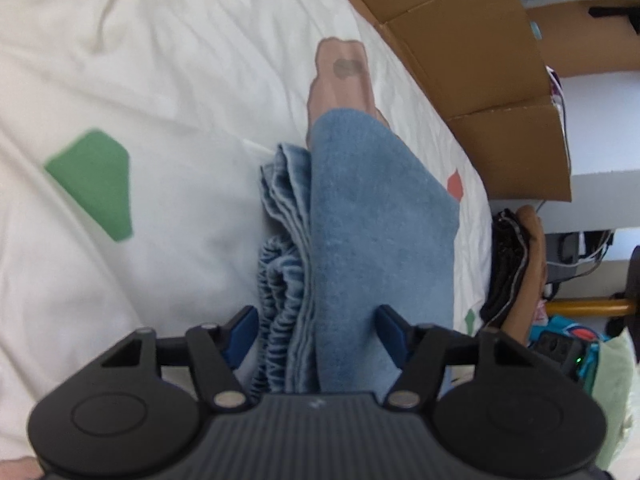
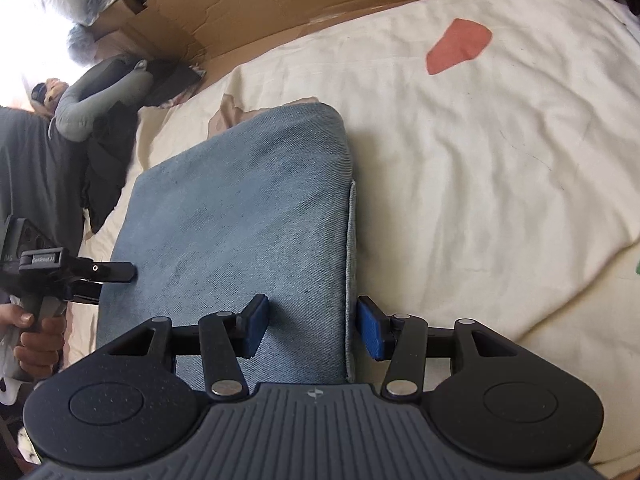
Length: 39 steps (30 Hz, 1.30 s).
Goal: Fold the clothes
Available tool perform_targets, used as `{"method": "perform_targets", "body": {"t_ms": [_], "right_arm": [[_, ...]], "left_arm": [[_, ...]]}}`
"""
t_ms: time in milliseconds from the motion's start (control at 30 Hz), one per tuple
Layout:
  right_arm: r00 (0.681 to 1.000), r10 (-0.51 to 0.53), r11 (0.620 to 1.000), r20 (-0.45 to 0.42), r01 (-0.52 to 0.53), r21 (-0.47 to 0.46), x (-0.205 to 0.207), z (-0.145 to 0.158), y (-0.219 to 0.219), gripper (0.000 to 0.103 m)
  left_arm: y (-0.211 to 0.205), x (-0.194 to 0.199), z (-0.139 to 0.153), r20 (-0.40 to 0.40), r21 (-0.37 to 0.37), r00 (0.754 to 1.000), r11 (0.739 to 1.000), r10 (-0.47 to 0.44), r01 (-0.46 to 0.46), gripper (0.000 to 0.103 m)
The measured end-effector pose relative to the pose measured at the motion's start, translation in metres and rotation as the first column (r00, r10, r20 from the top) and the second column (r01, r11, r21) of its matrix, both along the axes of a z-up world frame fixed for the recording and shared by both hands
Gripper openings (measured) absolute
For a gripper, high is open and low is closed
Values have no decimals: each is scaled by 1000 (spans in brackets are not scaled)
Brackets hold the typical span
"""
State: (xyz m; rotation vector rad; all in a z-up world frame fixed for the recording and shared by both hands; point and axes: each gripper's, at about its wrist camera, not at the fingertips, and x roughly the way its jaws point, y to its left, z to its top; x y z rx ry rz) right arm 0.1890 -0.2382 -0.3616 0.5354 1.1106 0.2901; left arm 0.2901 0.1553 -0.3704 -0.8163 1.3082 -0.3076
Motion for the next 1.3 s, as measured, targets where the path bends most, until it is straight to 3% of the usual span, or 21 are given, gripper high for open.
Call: {"method": "perform_targets", "body": {"t_ms": [367,600,700,767,967,1067,1133,1300], "right_arm": [[1000,20,998,3,-20,67,7,-11,2,56],[1000,14,993,0,-14,116,12,-18,3,59],[1000,21,992,1,-21,128,13,-14,2,46],[1000,16,989,6,-17,148,12,-8,-1,32],[999,30,988,23,-34,151,1,10,-4,26],[1000,15,988,15,-17,151,-8,10,-10,25],[1000,-1,989,-2,2,150,-12,6,-15,26],[1000,-11,986,-25,15,167,-7,-6,-16,35]], "left_arm": [[2,-5,-16,10,-50,1000,999,18,-18,77],[-3,-4,-15,30,-30,1000,1000,-3,4,80],[-7,0,-8,37,6,999,1000,-16,16,70],[-9,0,-1,49,27,998,999,-37,36,63],[-7,2,5,58,17,997,999,-53,52,55],[-9,2,0,62,18,996,998,-59,58,60],[-7,1,-4,43,8,997,997,-72,71,71],[-2,-8,-13,6,-31,995,994,-102,103,76]]}}
